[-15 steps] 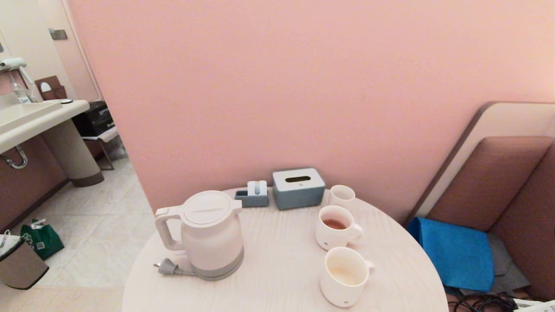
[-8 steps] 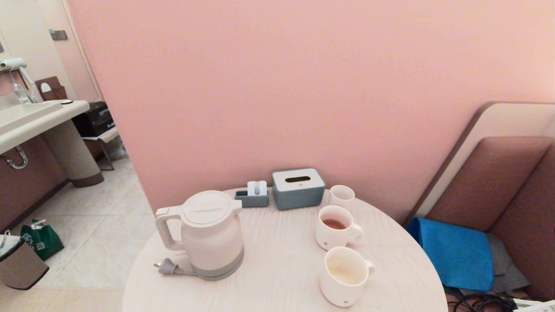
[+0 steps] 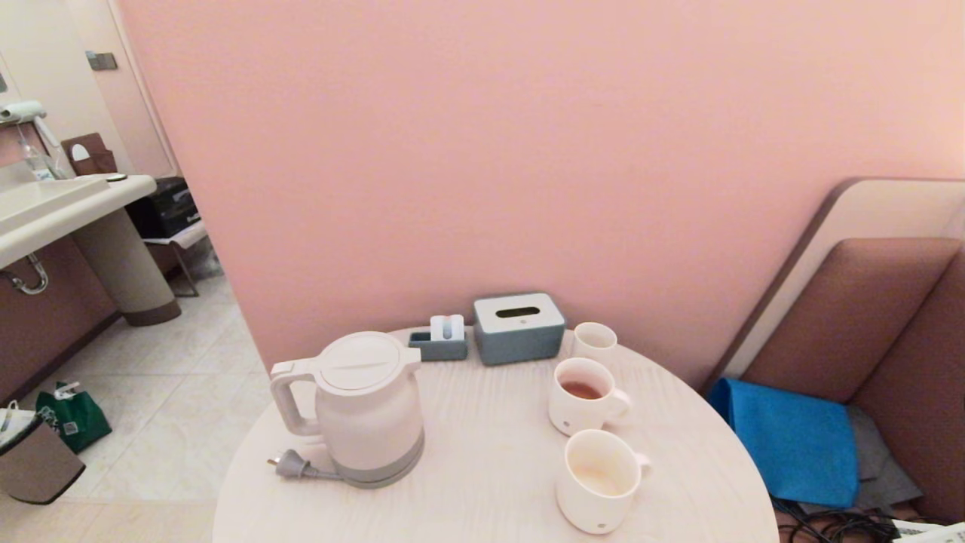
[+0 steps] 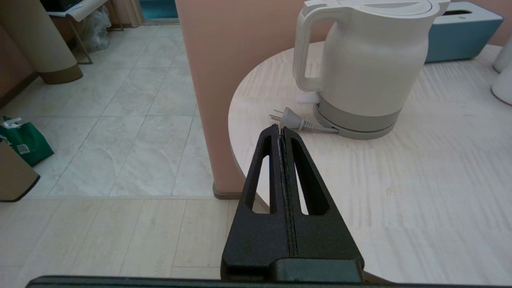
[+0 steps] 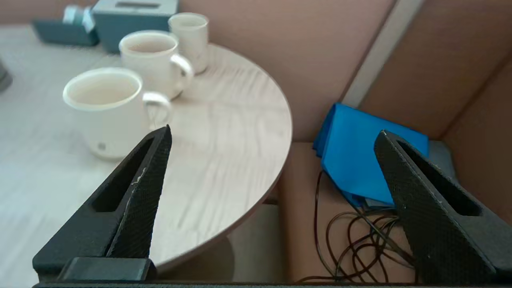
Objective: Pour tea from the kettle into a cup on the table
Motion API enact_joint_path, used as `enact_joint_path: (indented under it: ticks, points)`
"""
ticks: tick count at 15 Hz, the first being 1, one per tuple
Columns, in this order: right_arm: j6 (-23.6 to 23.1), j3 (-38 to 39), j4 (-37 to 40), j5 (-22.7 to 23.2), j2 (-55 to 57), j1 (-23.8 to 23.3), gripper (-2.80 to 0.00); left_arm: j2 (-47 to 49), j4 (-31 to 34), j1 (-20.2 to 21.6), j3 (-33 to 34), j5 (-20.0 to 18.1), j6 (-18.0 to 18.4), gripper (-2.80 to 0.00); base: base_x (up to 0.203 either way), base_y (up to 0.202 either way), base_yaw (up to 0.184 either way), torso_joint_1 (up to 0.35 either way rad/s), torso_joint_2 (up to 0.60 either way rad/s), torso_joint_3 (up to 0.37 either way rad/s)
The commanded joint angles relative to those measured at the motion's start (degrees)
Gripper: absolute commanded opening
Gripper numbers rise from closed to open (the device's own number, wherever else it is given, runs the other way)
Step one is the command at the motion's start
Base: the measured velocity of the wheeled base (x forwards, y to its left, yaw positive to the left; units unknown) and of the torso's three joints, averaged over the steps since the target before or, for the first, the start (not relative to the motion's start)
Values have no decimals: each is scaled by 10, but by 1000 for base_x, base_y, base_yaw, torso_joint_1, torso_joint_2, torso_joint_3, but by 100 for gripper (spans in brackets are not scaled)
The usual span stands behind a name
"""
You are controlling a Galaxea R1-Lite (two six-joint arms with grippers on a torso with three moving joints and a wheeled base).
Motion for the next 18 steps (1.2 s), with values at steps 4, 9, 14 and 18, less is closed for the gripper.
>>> enact_joint_path:
  ticks: [4,9,14,18]
  points:
    - [10,7,-16,3,-3,0,0,1,0,0,0,0,0,-280,0,0,0,0,0,0]
    - [31,8,-19,-12,-3,-1,0,1,0,0,0,0,0,-280,0,0,0,0,0,0]
    - [32,7,-19,-12,-3,0,0,1,0,0,0,0,0,-280,0,0,0,0,0,0]
    - [32,8,-19,-12,-3,0,0,1,0,0,0,0,0,-280,0,0,0,0,0,0]
